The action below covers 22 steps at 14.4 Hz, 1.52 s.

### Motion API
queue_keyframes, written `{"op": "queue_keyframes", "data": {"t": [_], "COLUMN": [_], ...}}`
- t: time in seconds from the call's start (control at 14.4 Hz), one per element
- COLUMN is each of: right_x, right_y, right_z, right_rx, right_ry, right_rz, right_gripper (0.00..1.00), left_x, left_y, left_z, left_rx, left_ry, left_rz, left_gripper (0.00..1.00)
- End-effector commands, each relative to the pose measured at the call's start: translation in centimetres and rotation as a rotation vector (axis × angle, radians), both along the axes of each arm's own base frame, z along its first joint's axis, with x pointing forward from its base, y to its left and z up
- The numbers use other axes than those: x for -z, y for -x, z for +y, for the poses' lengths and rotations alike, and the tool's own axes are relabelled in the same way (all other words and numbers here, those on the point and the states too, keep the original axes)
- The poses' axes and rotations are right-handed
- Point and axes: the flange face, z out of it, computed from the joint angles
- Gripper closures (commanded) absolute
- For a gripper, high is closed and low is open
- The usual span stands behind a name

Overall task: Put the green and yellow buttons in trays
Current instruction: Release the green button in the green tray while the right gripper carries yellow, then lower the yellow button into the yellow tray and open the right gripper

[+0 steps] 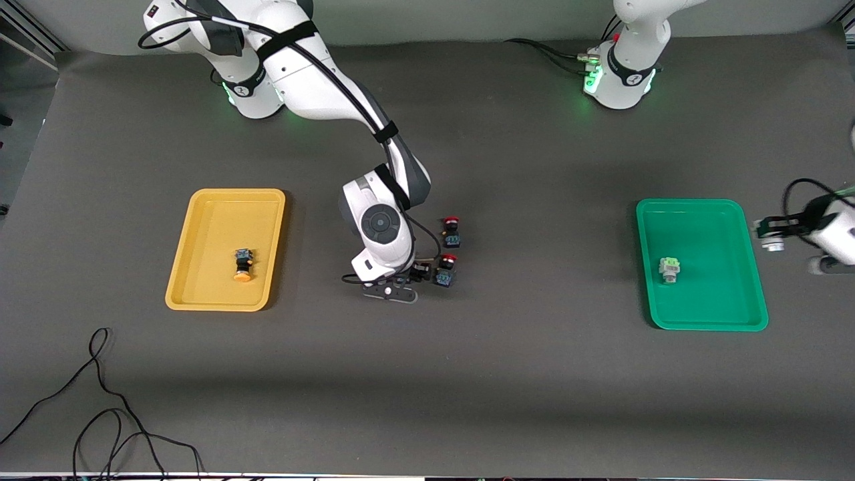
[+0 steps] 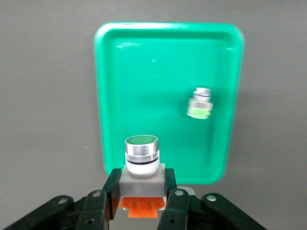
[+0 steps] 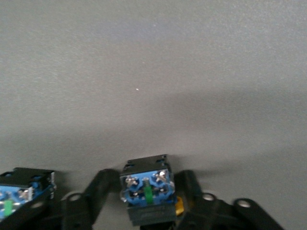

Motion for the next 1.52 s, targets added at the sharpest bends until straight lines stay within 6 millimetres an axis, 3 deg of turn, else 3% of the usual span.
{"op": "queue_keyframes", "data": {"t": [0.0, 0.14, 0.28, 0.42, 0.48, 0.55, 0.62, 0.69, 0.83, 0.9, 1.04, 1.25, 1.45], "right_x": [-2.7, -5.2, -9.6, -15.4, -18.1, -20.9, -23.9, -26.8, -30.3, -31.5, -32.3, -29.3, -22.8], "right_y": [-0.6, -1.1, -1.9, -2.7, -2.9, -3.0, -3.3, -3.6, -3.8, -4.3, -5.2, -5.4, -4.6], "right_z": [0.5, -0.1, -1.8, -4.5, -5.8, -7.5, -9.6, -12.5, -18.6, -21.8, -29.1, -37.5, -45.1], "right_rx": [0.004, 0.005, -0.032, -0.014, -0.019, -0.012, -0.017, -0.030, -0.076, -0.106, -0.186, -0.269, -0.349], "right_ry": [-0.027, -0.031, -0.042, -0.041, -0.045, -0.050, -0.060, -0.067, -0.065, -0.063, -0.058, -0.045, -0.012], "right_rz": [-0.031, -0.011, 0.020, 0.052, 0.064, 0.078, 0.079, 0.090, 0.144, 0.147, 0.151, 0.164, 0.086], "right_gripper": [1.00, 1.00, 1.00, 1.00, 1.00, 1.00, 1.00, 1.00, 1.00, 1.00, 1.00, 1.00, 1.00], "left_x": [5.5, 11.3, 16.2, 18.9, 19.2, 19.2, 19.1, 19.1, 17.2, 15.3, 9.1, -0.4, -7.9], "left_y": [1.4, 2.2, 2.8, 2.9, 2.9, 2.9, 2.7, 2.7, 2.0, 1.3, -0.3, -1.8, -1.0], "left_z": [0.7, 2.3, 3.0, 2.9, 3.0, 3.0, 3.1, 3.4, 3.9, 4.3, 5.5, 5.7, 3.6], "left_rx": [0.068, 0.064, 0.056, 0.058, 0.058, 0.059, 0.055, 0.051, 0.052, 0.055, 0.053, 0.029, 0.016], "left_ry": [-0.046, -0.042, -0.019, 0.001, 0.003, 0.004, 0.005, 0.004, -0.005, -0.010, -0.021, -0.020, 0.029], "left_rz": [-0.024, -0.057, -0.090, -0.076, -0.071, -0.064, -0.064, -0.064, -0.063, -0.039, 0.026, 0.071, 0.072], "left_gripper": [1.00, 1.00, 1.00, 1.00, 1.00, 0.44, 0.01, 0.00, 0.00, 0.00, 0.00, 0.00, 0.00]}}
